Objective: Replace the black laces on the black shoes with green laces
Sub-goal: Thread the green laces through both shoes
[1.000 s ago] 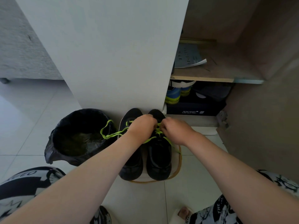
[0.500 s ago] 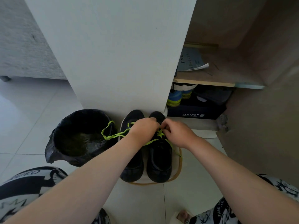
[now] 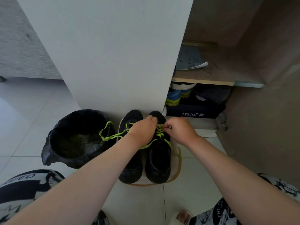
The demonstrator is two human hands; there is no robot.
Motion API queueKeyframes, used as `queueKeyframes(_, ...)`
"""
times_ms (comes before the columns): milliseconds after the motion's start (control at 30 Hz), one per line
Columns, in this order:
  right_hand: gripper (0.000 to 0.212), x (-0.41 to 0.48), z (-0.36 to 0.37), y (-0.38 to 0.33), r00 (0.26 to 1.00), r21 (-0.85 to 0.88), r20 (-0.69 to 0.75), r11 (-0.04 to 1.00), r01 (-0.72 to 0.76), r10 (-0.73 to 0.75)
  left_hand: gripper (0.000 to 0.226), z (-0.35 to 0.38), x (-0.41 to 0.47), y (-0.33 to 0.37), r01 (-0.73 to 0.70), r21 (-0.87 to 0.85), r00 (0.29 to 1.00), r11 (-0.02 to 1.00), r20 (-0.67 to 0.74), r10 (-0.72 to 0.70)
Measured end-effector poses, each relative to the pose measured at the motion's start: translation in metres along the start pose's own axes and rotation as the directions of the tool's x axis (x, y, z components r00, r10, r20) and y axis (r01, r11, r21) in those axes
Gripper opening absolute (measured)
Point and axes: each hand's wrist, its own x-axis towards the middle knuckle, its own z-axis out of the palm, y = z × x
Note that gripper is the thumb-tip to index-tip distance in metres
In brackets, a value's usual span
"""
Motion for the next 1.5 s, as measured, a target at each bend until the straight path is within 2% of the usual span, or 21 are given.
queueKeyframes(67, 0.014, 0.001, 0.0, -0.004, 0.994, -0.174, 0.034, 0.979, 0.104, -0.099, 0.025, 0.003, 0.001, -0.004, -0.005, -0.071, 1.0, 0.997, 0.004, 0.005)
queueKeyframes(133, 0.016, 0.002, 0.0, -0.007, 0.992, -0.225, 0.075, 0.967, 0.12, -0.106, 0.018, 0.005, 0.002, -0.01, 0.006, -0.192, 1.0, 0.981, -0.012, -0.009)
queueKeyframes(233, 0.011, 0.004, 0.006, -0.007, 0.993, -0.17, 0.11, 0.984, 0.058, -0.04, 0.011, 0.004, 0.001, -0.018, 0.036, -0.35, 0.997, 0.936, -0.046, -0.055)
queueKeyframes(300, 0.017, 0.003, 0.011, -0.006, 0.995, -0.106, 0.101, 0.994, 0.025, -0.014, 0.008, 0.003, -0.001, -0.02, 0.042, -0.387, 0.994, 0.921, -0.075, -0.076)
queueKeyframes(467, 0.009, 0.002, 0.012, 0.0, 1.0, -0.019, 0.03, 1.0, -0.004, 0.004, 0.007, 0.005, -0.001, -0.018, -0.021, -0.357, 0.992, 0.934, -0.12, -0.023)
queueKeyframes(567, 0.015, 0.006, 0.007, 0.005, 0.999, 0.107, -0.02, 0.994, -0.036, 0.038, 0.01, 0.008, 0.001, -0.016, -0.046, -0.281, 0.995, 0.959, -0.093, 0.02)
queueKeyframes(633, 0.021, 0.008, 0.005, 0.007, 0.998, 0.132, -0.032, 0.99, -0.05, 0.054, 0.009, 0.01, 0.002, -0.017, -0.023, -0.304, 0.996, 0.952, -0.087, -0.003)
queueKeyframes(700, 0.019, 0.01, 0.008, 0.009, 0.998, 0.065, -0.055, 0.998, -0.024, 0.028, 0.008, 0.011, 0.005, -0.02, 0.039, -0.379, 0.991, 0.925, -0.108, -0.086)
queueKeyframes(800, 0.013, 0.012, 0.008, 0.008, 0.997, -0.05, -0.078, 0.999, 0.015, -0.018, 0.023, 0.01, 0.008, -0.022, 0.123, -0.422, 0.979, 0.898, -0.096, -0.179)
queueKeyframes(933, 0.012, 0.021, 0.008, 0.001, 0.998, -0.182, 0.039, 0.982, 0.057, -0.05, 0.015, 0.007, 0.011, -0.02, 0.156, -0.4, 0.976, 0.903, -0.076, -0.202)
queueKeyframes(1067, 0.01, 0.025, 0.004, 0.003, 0.999, -0.09, 0.022, 0.995, 0.037, -0.035, 0.013, 0.004, 0.014, -0.023, 0.126, -0.333, 0.987, 0.935, -0.051, -0.152)
queueKeyframes(1167, 0.023, 0.025, -0.003, 0.008, 0.996, -0.033, 0.068, 0.998, 0.06, -0.058, 0.02, 0.007, 0.015, -0.022, 0.049, -0.27, 0.997, 0.962, -0.046, -0.063)
queueKeyframes(1333, 0.017, 0.025, -0.001, 0.005, 0.992, -0.139, 0.082, 0.985, 0.107, -0.096, 0.012, 0.01, 0.017, -0.027, 0.043, -0.302, 0.995, 0.952, -0.078, -0.069)
queueKeyframes(1500, 0.018, 0.027, 0.009, -0.001, 0.98, -0.296, 0.19, 0.949, 0.109, -0.053, 0.012, 0.007, 0.018, -0.026, 0.041, -0.258, 0.998, 0.965, -0.03, -0.05)
